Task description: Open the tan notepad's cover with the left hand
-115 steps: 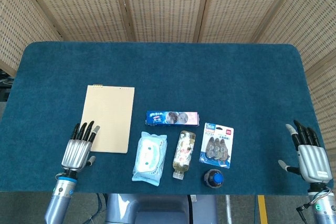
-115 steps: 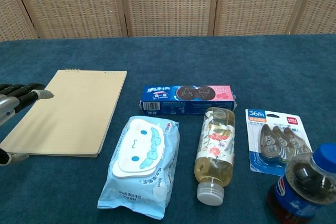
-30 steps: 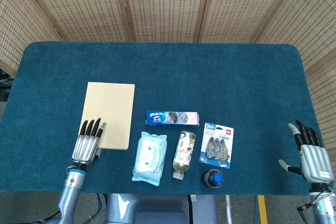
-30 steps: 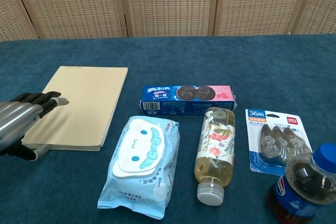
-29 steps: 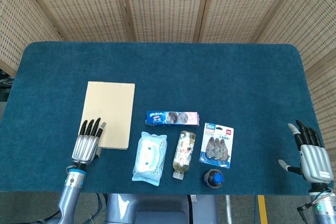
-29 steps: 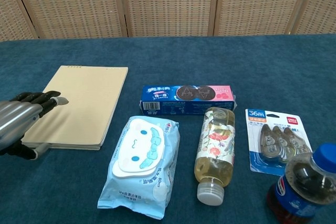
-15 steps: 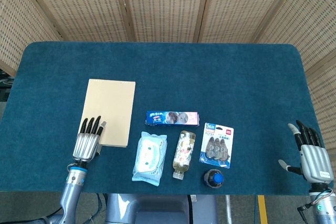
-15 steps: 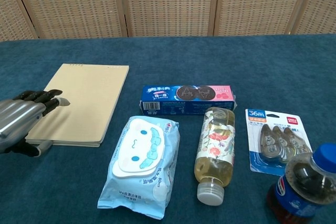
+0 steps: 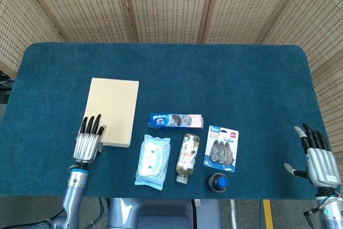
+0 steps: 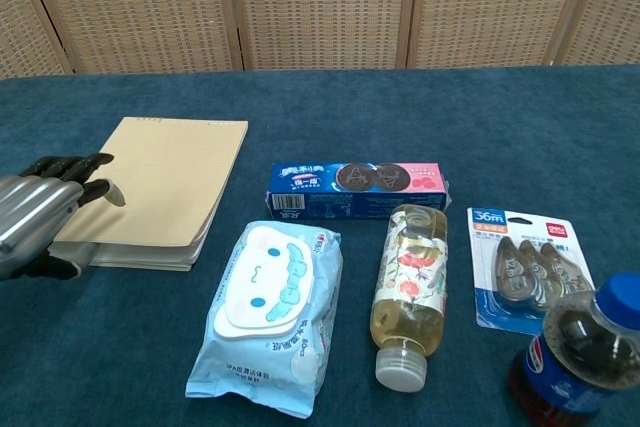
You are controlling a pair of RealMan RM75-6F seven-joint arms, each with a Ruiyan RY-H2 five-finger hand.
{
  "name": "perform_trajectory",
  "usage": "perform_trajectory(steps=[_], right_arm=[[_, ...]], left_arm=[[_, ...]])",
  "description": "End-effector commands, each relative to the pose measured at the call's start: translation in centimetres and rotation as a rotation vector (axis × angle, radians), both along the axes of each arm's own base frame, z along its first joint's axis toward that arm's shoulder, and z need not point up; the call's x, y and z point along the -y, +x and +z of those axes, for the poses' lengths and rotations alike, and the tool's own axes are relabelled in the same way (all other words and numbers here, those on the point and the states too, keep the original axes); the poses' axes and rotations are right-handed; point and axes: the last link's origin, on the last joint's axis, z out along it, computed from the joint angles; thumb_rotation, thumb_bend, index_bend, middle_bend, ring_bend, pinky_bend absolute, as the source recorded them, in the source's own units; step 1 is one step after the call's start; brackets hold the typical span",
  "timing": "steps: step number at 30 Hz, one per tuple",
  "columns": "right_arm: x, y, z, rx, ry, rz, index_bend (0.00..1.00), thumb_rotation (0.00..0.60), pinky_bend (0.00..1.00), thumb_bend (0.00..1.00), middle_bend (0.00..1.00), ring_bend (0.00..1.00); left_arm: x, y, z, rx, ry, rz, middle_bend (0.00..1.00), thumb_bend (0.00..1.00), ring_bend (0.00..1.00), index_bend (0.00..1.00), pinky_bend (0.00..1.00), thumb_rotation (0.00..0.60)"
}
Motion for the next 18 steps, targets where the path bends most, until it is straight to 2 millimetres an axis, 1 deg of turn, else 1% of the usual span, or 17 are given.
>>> perform_trajectory(steps=[1,10,18], right_arm=[[0.0,0.0,0.0,0.001,0.000,0.000,0.06,0.600,0.00,0.16,0.00,0.00],[0.0,0.0,0.0,0.007,0.003,-0.005,0.06,0.600,0.00,0.16,0.00,0.00],[0.0,0.0,0.0,0.009,0.002,-0.004,0.06,0.600,0.00,0.16,0.00,0.00]], left_arm=[[-0.3,0.0,0.0,-0.005,0.014,-0.009,0.00,0.48,0.00,0.27,0.00,0.600],[-1.3,-0.1,0.2,-0.031,0.044,-0.017,0.00,0.49,0.00,0.27,0.00,0.600],[-1.5,-0.5,0.2,-0.045,0.023,0.000,0.00,0.49,0.00,0.27,0.00,0.600]])
